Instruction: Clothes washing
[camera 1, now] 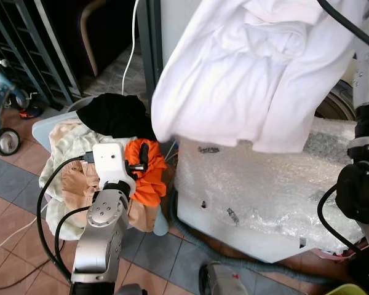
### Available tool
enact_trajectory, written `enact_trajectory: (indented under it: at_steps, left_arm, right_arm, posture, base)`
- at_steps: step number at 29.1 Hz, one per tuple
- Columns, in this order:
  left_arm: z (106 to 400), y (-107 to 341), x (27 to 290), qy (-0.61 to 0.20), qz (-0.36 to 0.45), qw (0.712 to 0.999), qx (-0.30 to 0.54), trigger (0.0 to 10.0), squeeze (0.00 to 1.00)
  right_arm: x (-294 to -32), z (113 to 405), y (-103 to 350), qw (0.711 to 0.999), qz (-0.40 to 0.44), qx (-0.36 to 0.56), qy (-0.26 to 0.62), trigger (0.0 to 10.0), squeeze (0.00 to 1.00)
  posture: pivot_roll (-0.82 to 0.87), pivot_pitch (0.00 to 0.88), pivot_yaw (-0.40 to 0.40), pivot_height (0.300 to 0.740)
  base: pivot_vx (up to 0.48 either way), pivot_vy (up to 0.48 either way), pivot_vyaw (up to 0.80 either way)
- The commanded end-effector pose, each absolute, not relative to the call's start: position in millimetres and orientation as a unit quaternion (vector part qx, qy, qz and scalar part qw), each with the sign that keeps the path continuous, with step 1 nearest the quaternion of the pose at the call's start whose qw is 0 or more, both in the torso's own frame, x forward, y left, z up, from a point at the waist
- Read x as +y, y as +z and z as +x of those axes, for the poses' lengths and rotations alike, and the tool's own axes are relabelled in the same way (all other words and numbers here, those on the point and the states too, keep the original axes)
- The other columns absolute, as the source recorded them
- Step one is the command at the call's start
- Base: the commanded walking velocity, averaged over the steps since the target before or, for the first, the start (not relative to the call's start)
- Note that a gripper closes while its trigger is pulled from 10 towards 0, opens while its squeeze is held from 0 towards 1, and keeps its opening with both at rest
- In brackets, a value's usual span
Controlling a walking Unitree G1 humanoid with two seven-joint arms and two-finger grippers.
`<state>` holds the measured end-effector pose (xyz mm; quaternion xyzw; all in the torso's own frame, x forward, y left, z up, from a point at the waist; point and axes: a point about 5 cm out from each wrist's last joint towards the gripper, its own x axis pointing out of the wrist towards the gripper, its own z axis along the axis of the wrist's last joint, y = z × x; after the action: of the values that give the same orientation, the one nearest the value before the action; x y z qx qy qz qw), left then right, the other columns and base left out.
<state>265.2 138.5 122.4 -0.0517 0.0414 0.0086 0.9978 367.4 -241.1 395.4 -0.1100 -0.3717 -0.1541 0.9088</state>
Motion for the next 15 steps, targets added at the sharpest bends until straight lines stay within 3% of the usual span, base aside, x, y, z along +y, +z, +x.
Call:
enact_trajectory:
  at_steps: [1,3,6,7,8,12,15]
  left_arm:
    - [260,116,143,0.022,-0.056,0.997,0.056,10.0,0.00]
    - [259,115,144,0.023,-0.054,0.996,0.061,10.0,0.00]
    - [259,114,144,0.021,-0.055,0.996,0.063,10.0,0.00]
    - [259,114,143,0.019,-0.054,0.996,0.064,10.0,0.00]
    - [260,114,142,0.016,-0.053,0.996,0.064,10.0,0.00]
    - [262,113,141,0.010,-0.054,0.996,0.066,10.0,0.00]
    - [262,112,140,0.008,-0.053,0.996,0.071,10.0,0.00]
  right_arm:
    - [-234,379,368,0.925,-0.124,-0.324,-0.155,10.0,0.00]
    - [-244,386,319,0.951,-0.110,-0.233,-0.171,10.0,0.00]
    - [-248,390,284,0.969,-0.092,-0.156,-0.169,10.0,0.00]
    - [-249,391,262,0.980,-0.057,-0.104,-0.159,10.0,1.00]
    - [-248,390,238,0.988,-0.022,-0.049,-0.146,10.0,1.00]
    - [-243,387,207,0.993,0.013,0.026,-0.117,10.0,1.00]
    - [-224,380,211,0.998,0.038,-0.023,-0.049,10.0,1.00]
  posture:
    - [0.00,0.087,-0.028,0.740]
    - [-0.01,0.094,-0.024,0.740]
    - [-0.01,0.097,-0.019,0.740]
    - [-0.01,0.097,-0.019,0.740]
    - [-0.02,0.097,-0.017,0.740]
    - [-0.02,0.099,-0.017,0.740]
    - [-0.02,0.098,-0.016,0.740]
  base:
    - [0.000,0.000,0.00]
    - [0.000,0.000,0.00]
    - [0.000,0.000,0.00]
    - [0.000,0.000,0.00]
    - [0.000,0.000,0.00]
    - [0.000,0.000,0.00]
    - [0.000,0.000,0.00]
